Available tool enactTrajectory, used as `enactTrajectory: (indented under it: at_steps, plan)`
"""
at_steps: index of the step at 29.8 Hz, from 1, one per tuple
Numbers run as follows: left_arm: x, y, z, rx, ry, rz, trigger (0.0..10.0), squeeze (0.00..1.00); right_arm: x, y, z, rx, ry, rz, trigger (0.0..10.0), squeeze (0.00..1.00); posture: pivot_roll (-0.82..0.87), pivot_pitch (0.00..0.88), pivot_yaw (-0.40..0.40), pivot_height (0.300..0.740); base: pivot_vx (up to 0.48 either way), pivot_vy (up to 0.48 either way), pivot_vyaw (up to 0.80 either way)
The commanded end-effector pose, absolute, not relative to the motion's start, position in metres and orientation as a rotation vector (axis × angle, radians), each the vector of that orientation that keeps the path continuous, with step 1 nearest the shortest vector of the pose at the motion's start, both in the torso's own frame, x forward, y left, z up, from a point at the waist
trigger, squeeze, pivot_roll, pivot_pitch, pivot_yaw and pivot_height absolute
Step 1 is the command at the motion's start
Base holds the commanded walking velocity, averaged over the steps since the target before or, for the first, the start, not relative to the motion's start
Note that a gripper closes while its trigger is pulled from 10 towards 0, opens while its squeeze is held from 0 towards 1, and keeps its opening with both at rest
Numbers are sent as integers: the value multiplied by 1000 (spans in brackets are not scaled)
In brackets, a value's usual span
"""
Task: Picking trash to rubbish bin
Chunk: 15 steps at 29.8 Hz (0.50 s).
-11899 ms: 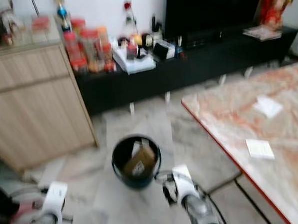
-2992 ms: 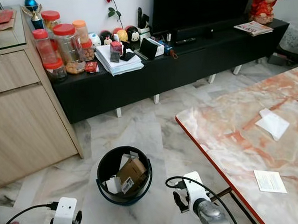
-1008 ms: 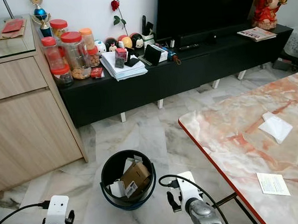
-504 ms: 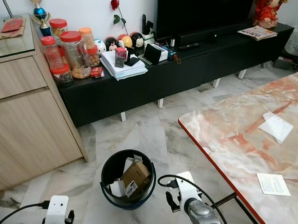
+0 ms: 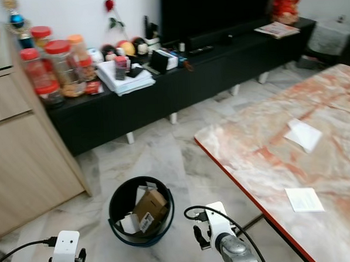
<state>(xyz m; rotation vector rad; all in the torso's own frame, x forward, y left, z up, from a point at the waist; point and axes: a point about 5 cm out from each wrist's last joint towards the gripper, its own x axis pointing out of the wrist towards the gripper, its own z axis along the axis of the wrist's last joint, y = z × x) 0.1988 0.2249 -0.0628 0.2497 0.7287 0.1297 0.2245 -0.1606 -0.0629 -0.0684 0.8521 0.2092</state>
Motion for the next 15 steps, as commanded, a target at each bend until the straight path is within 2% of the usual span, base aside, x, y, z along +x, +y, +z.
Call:
enactTrajectory:
  at_steps: [1, 12, 15]
  plan:
    - [192, 227, -67, 251, 760, 131, 10000, 0, 226, -160, -62, -65, 840, 205, 10000, 0, -8, 0, -24, 740, 0, 0, 0]
    - [192, 227, -67, 254, 761, 128, 10000, 0, 226, -160, -62, -64, 842, 210, 10000, 0, -7, 0, -26, 740, 0, 0, 0]
    - [192, 227, -67, 256, 760, 127, 10000, 0, 226, -160, -62, -60, 843, 211, 10000, 0, -7, 0, -26, 740, 0, 0, -581]
